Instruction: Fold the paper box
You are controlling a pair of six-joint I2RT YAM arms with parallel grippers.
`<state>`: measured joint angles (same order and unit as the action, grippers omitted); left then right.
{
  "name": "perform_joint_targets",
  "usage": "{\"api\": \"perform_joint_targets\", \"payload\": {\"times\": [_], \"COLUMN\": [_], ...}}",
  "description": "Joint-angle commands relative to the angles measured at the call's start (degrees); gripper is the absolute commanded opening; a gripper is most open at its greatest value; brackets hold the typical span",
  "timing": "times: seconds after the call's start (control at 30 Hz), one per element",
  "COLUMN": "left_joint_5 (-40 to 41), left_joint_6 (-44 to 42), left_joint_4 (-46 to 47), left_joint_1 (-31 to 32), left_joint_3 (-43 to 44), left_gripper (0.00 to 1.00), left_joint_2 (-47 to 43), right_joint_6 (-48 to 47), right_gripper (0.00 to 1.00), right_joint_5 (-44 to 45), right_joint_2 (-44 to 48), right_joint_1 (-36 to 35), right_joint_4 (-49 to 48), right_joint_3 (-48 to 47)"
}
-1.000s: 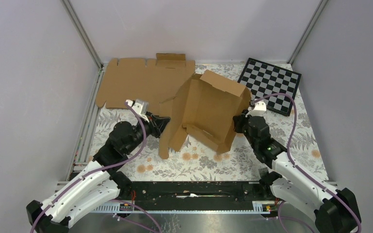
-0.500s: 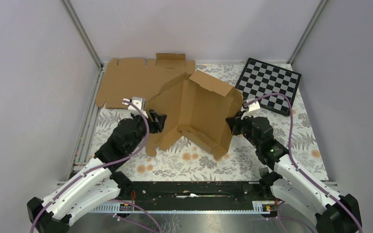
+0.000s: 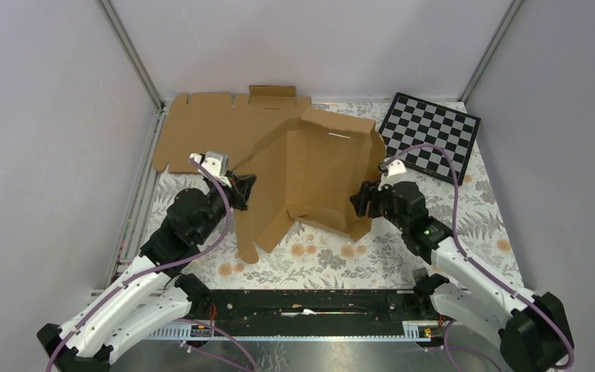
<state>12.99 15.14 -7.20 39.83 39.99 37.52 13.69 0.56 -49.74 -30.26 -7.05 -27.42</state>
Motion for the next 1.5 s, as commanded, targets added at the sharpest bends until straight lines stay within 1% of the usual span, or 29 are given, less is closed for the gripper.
{"api": "perform_joint_targets", "payload": {"times": [0.0,0.07,0.17,0.37,0.43,0.6,0.73,0.83,0.97,1.13,1.3,1.47], "left_joint_5": [-8.94,-11.02,-11.22,-12.72,-14.6,-16.22,-18.02,-18.23,-16.74,-10.5,-11.74,-16.54], "left_joint_6": [-1.46,-2.61,-3.27,-4.84,-5.24,-6.96,-8.55,-10.04,-9.57,-6.41,-5.29,-7.07], "left_joint_4": [9.12,9.9,9.08,9.44,8.99,8.84,12.13,17.37,24.31,29.59,28.65,24.22], "left_joint_1": [-0.02,-0.02,-0.02,-0.07,-0.03,-0.02,-0.02,-0.04,-0.02,-0.02,-0.04,-0.02], "left_joint_3": [-2.72,-2.74,-1.82,-1.69,-0.77,0.69,-1.01,-3.63,-5.86,-8.94,-11.93,-9.98], "left_gripper": [0.0,0.0,0.0,0.0,0.0,0.0,0.0,0.0,0.0,0.0,0.0,0.0], "left_joint_2": [-2.73,-2.95,-2.31,-2.44,-2.15,-1.21,-0.19,1.12,2.64,1.58,-0.84,-0.18], "right_joint_6": [3.07,2.41,1.23,3.15,3.13,2.26,1.71,1.3,0.74,-1.43,-6.09,-9.27], "right_gripper": [0.68,0.69,0.71,0.77,0.79,0.82,0.82,0.82,0.82,0.82,0.82,0.82], "right_joint_5": [-0.33,0.07,0.56,1.46,2.19,2.54,3.36,4.86,5.88,6.77,6.72,4.48], "right_joint_2": [-3.5,-3.85,-4.82,-7.25,-8.27,-9.72,-10.83,-13.23,-16.2,-19.09,-19.69,-20.28], "right_joint_1": [-0.15,-0.16,-0.15,-0.15,-0.14,-0.15,-0.15,-0.1,-0.14,-0.08,-0.15,-0.35], "right_joint_4": [1.86,1.3,1.16,-0.48,-0.97,-3.96,-9.17,-13.07,-16.75,-18.43,-19.66,-18.35], "right_joint_3": [-3.11,-2.84,-2.5,-1.51,-1.7,-2.28,-1.94,-2.78,-3.77,-3.81,0.07,1.51]}}
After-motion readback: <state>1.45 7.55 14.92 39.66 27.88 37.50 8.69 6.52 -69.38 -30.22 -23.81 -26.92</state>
